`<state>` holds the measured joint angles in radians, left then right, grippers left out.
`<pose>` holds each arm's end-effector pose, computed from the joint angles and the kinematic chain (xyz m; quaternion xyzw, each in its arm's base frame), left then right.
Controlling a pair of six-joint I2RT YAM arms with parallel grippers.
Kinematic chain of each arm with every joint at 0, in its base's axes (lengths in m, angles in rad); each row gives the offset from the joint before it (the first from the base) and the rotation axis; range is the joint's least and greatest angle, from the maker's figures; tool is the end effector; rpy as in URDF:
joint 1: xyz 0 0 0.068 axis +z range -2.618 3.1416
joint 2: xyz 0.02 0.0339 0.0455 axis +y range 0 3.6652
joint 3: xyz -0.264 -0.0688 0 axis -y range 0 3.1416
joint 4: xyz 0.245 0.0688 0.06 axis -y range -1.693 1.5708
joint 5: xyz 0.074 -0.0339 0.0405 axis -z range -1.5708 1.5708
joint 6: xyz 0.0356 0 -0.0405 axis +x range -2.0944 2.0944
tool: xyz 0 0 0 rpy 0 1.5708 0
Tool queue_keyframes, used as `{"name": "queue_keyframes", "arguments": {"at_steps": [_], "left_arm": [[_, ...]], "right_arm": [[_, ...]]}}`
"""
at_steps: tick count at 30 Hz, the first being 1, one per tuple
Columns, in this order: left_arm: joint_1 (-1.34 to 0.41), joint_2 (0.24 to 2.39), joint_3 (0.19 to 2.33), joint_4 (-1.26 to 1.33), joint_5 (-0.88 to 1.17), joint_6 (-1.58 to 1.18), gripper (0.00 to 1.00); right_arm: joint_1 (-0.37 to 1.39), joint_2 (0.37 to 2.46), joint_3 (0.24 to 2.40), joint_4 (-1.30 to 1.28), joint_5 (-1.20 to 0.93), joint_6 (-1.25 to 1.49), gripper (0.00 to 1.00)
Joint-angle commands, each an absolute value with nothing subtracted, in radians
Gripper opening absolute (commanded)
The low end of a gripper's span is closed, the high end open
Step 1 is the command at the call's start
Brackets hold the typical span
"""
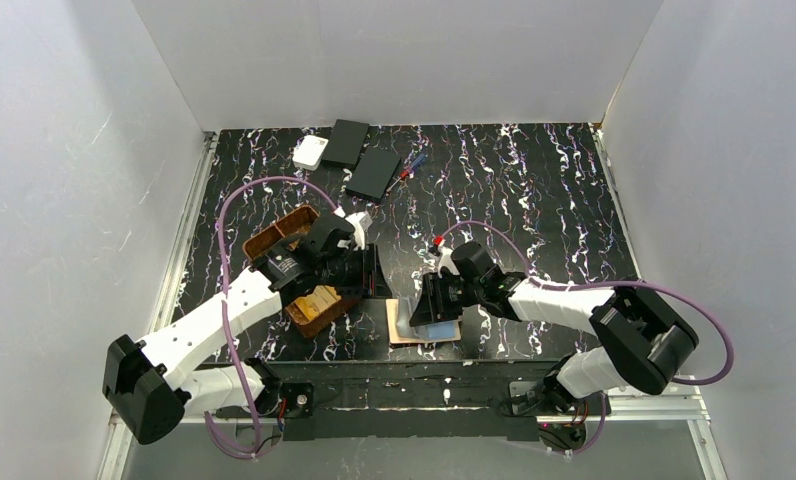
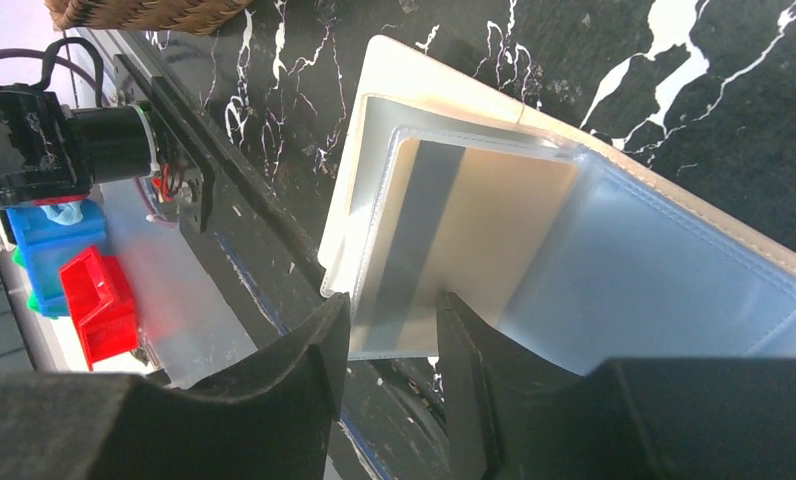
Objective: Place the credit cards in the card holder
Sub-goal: Turn over the card slot in the card holder.
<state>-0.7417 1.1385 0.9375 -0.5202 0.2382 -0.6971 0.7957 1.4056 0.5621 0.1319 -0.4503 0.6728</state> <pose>0.1735 -0.1703 0.2914 0.0691 0.9034 -0.3511 0.2365 0.1741 0.1999 0.1615 -0.1472 0.8788 0.4227 0.1654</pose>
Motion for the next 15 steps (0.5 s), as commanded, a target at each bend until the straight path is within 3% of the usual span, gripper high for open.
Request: {"name": "queue_keyframes", "arguments": {"at_steps": [1, 11, 15], "left_arm": [[-0.724, 1.097, 0.944, -0.556, 0.229, -0.674, 0.40], [-0.671, 1.097, 0.924, -0.549, 0.268, -0.662, 0.48], [-0.502, 1.080, 0.902, -0.545, 0.393, -0.679, 0.52]], "right_arm": [[0.811, 1.430, 0.596, 0.189, -0.446, 0.671, 0.47], [0.833, 1.468, 0.572, 0.431, -0.595, 0.771, 0.67], [0.827, 1.415, 0.669, 0.209, -0.539, 0.615, 0.69]]}}
